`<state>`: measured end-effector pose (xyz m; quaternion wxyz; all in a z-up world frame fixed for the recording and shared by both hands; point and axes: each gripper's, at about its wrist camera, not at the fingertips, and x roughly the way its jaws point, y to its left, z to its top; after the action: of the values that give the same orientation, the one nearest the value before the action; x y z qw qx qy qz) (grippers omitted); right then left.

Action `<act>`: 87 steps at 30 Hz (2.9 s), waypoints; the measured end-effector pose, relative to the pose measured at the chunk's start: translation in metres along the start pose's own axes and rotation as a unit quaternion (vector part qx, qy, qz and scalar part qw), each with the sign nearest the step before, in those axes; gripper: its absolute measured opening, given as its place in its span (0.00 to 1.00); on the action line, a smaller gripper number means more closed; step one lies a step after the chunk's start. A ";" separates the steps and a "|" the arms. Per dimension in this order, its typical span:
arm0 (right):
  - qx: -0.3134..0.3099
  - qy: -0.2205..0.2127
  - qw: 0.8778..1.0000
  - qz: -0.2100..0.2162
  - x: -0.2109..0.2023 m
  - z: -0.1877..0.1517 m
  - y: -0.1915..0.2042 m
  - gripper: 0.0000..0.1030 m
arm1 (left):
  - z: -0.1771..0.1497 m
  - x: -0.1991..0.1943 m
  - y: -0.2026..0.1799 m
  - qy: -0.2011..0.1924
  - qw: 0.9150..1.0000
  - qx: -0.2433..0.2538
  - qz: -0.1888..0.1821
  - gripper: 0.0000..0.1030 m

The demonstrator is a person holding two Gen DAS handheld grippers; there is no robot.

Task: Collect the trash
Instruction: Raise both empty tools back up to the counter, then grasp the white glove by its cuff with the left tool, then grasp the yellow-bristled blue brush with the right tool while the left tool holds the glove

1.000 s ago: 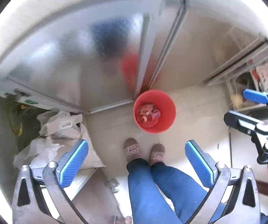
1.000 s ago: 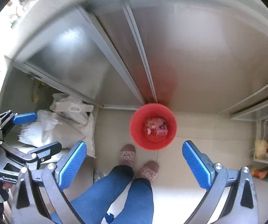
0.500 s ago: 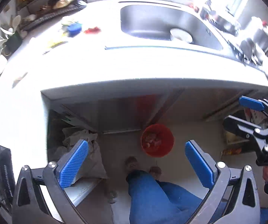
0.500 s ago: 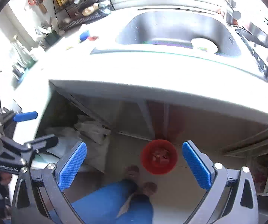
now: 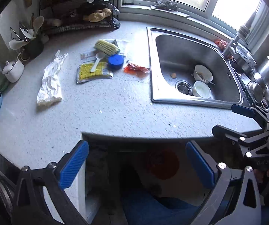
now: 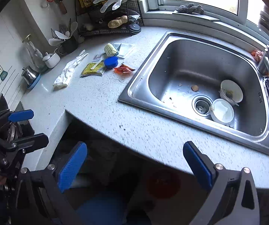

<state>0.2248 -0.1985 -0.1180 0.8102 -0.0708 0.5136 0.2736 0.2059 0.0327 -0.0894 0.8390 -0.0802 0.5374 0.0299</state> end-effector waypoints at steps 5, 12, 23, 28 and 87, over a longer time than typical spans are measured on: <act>-0.007 0.014 1.000 0.003 0.018 0.048 0.006 0.99 | 0.042 0.016 0.048 0.007 1.000 -0.019 0.009 1.00; -0.018 0.034 0.999 0.006 0.065 0.113 0.031 0.99 | 0.094 0.042 0.113 0.022 0.999 -0.043 0.018 1.00; -0.058 0.070 0.996 0.025 0.137 0.188 0.088 0.99 | 0.132 0.077 0.207 0.043 0.994 -0.101 0.020 1.00; -0.073 0.091 0.993 0.024 0.168 0.208 0.105 0.99 | 0.137 0.100 0.241 0.058 0.991 -0.115 0.042 1.00; -0.163 0.113 0.980 -0.030 0.232 0.253 0.085 0.41 | 0.146 0.139 0.215 0.081 0.989 -0.117 0.041 0.06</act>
<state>0.4562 0.0594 -0.1892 0.7324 -0.2473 0.5482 0.3194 0.3660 0.2642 -0.1772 0.7756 -0.1575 0.5993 0.1204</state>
